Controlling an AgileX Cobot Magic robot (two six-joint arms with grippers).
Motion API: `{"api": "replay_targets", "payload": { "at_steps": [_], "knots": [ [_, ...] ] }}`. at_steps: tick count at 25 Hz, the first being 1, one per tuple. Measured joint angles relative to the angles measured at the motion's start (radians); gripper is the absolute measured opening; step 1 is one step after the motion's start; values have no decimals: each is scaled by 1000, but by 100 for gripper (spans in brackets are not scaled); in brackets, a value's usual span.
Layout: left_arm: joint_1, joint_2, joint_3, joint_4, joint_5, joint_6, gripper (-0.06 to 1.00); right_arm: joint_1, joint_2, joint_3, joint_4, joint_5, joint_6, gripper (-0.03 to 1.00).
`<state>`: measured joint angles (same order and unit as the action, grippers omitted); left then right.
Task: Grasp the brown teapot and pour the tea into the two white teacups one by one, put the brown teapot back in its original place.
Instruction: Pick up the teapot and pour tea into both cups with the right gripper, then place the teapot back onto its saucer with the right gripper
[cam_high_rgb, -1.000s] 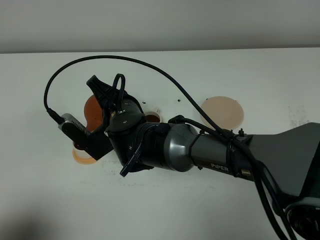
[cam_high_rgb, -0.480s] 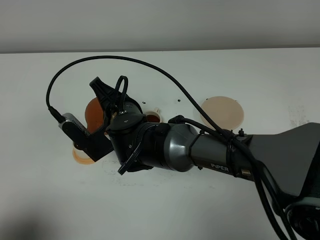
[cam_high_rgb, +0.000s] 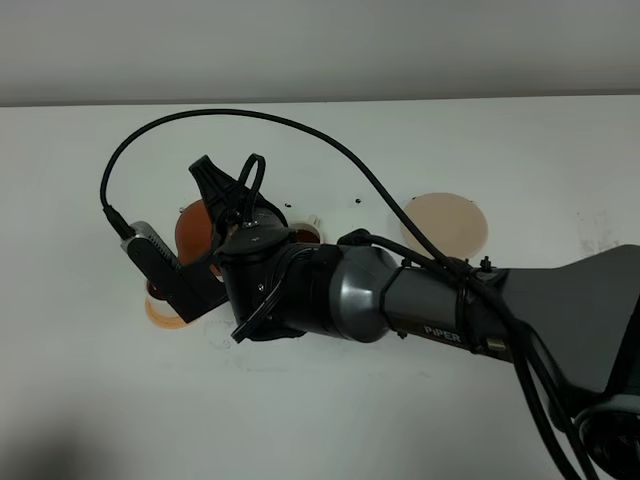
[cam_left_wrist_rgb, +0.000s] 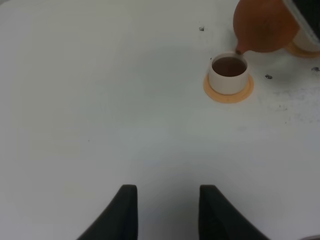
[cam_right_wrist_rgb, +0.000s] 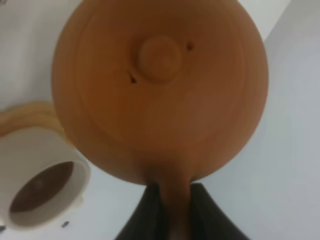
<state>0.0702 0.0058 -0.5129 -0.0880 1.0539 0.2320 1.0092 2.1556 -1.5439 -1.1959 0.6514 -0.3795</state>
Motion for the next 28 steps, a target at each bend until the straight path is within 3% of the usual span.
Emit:
{"api": "replay_targets", "payload": {
  "at_steps": [8,12,19,22,28],
  "knots": [
    [0,0,0,0,0,-1,31,0,-49,-4,127,6,0,8],
    [0,0,0,0,-1,-1,31,0,-117,-4,275,41,28,8],
    [0,0,0,0,-1,-1,31,14,-218,5,548,103,195,8],
    [0,0,0,0,-1,0,31,43,-265,60,621,68,253,8],
    [0,0,0,0,-1,0,31,61,-330,197,761,-90,337,8]
  ]
}}
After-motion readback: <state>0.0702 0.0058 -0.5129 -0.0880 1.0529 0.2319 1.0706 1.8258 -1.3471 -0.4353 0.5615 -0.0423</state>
